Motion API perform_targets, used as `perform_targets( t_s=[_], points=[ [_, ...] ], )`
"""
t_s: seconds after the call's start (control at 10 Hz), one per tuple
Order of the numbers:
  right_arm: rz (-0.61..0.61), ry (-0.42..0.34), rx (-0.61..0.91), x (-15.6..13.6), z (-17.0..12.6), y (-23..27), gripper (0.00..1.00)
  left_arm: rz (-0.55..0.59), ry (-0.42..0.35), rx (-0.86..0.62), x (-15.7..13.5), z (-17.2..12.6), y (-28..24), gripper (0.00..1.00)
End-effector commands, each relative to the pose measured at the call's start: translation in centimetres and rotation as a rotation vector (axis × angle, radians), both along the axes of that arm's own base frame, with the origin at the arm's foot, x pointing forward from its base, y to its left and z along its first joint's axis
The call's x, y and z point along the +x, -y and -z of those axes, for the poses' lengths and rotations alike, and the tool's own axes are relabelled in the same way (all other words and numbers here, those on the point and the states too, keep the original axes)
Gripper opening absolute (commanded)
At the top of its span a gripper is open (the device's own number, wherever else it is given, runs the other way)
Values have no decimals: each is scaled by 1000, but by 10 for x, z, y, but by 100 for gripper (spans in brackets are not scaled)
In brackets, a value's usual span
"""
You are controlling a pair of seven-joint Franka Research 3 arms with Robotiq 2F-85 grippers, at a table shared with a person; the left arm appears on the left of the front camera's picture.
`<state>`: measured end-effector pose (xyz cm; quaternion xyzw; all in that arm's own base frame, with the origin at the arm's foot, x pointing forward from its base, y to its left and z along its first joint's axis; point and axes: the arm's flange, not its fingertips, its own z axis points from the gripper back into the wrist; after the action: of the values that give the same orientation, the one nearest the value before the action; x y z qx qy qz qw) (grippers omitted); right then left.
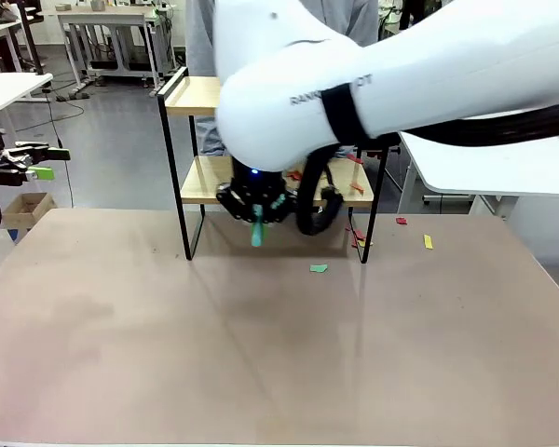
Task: Clean the shelf.
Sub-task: Clean the specific section of the Shelf indicated by the human with the Duster.
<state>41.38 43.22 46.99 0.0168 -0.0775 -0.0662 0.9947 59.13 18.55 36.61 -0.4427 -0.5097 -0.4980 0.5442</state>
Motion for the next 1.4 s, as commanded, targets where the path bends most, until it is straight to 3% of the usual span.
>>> perform_targets(
  t_s=[0.0,0.4,0.7,0.9,1.0,1.3],
  points=[
    [35,-17,50,-17,7,58,13,2,4,-1,-1,-2,1,100],
    [118,24,83,-23,-1,127,13,2,4,-1,-1,-2,1,100],
    [176,-4,61,-19,5,171,13,2,4,-1,-1,-2,1,100],
    [186,67,42,-29,-1,178,13,2,4,-1,-1,-2,1,100],
    [184,12,30,-15,3,168,13,2,4,-1,-1,-2,1,100],
    [177,27,27,-20,1,167,13,2,4,-1,-1,-2,1,100]
  ],
)
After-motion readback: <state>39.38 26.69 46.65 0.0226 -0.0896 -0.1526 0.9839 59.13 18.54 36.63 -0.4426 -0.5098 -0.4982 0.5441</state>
